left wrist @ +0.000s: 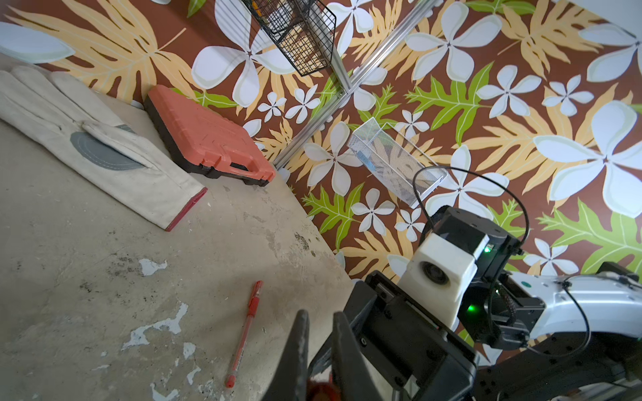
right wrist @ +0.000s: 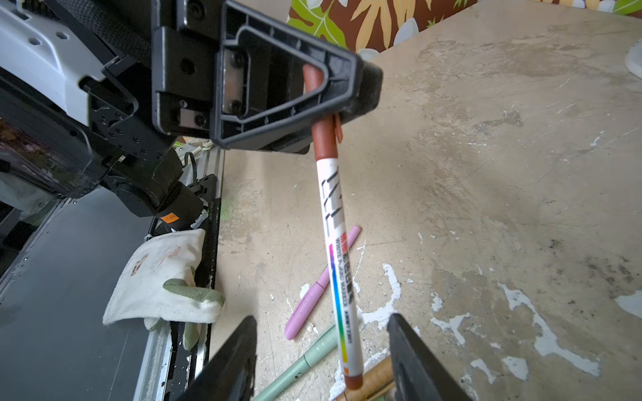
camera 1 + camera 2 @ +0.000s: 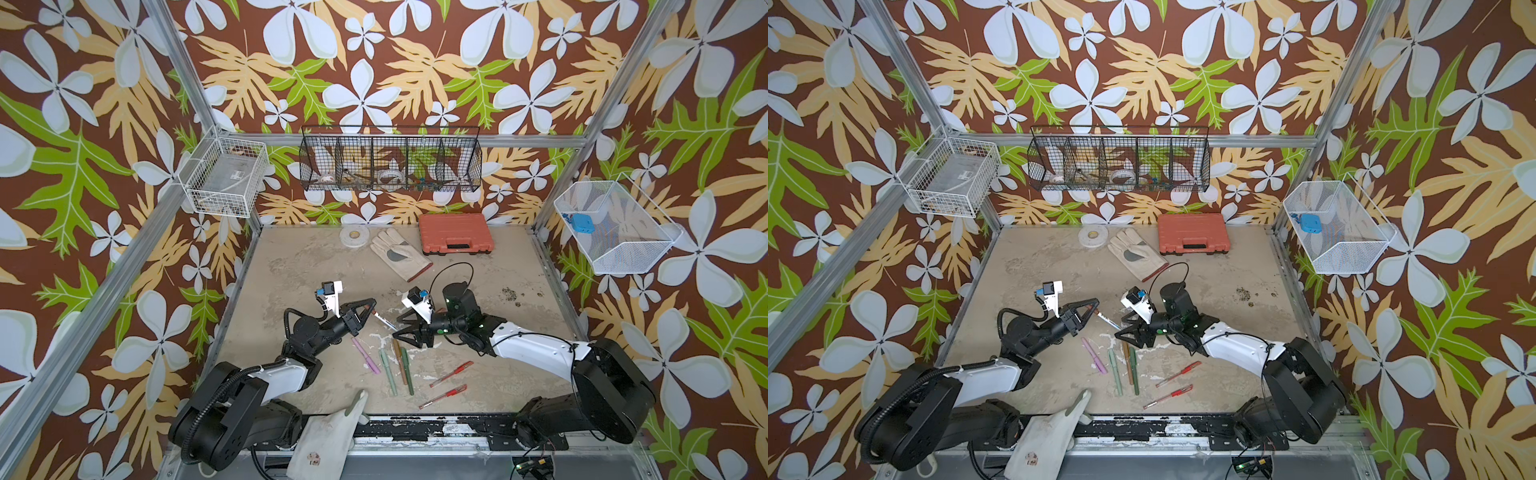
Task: Remove pen caps from pens
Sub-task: Open the pen cap on the pen.
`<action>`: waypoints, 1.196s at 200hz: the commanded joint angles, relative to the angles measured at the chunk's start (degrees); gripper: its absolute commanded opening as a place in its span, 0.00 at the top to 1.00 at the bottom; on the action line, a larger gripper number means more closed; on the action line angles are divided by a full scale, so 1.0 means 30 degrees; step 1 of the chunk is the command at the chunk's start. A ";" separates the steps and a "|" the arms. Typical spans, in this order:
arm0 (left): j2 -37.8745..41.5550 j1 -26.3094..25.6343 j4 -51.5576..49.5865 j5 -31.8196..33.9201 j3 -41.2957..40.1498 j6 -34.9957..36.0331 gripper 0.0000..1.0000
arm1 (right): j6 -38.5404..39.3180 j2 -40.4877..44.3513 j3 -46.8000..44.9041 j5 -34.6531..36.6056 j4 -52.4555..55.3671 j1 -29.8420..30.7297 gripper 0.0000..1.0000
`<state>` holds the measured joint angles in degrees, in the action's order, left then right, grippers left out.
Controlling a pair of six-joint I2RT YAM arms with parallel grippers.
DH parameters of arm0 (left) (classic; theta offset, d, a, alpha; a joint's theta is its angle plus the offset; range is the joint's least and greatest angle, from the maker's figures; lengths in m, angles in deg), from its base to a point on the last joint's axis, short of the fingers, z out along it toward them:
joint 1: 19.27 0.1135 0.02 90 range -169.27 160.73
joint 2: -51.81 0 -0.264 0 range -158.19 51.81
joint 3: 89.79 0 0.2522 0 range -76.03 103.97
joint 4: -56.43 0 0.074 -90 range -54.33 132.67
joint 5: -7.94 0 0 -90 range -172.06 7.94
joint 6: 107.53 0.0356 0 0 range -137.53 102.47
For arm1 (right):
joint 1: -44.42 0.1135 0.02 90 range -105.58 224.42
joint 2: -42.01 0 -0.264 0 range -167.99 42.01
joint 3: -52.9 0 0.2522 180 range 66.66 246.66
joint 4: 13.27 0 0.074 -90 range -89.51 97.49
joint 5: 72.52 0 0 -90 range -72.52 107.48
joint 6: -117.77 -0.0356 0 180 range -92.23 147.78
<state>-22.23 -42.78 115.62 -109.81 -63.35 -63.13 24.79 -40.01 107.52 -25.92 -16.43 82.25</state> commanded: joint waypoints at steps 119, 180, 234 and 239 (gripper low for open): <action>-0.3093 -0.1363 0.4190 -0.4461 0.1310 0.0840 1.00 | 0.0147 -0.0128 0.0193 -0.1550 -0.0410 0.0329 0.67; -0.3161 -0.1539 0.4219 -0.4564 0.1381 0.0908 1.00 | 0.0121 -0.0180 0.0219 -0.1599 -0.0480 0.0370 0.91; -0.3117 -0.1524 0.4466 -0.3977 0.1157 0.0565 1.00 | 0.0189 -0.0288 0.0061 -0.0741 -0.0653 0.0407 1.00; -0.3094 -0.1553 0.4524 -0.3874 0.1111 0.0506 1.00 | 0.0272 -0.0281 0.0079 -0.0395 -0.0639 0.0480 1.00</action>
<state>-31.76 -47.33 125.39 -122.33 -59.63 -60.49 24.99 -40.65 107.91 -29.92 -17.24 83.36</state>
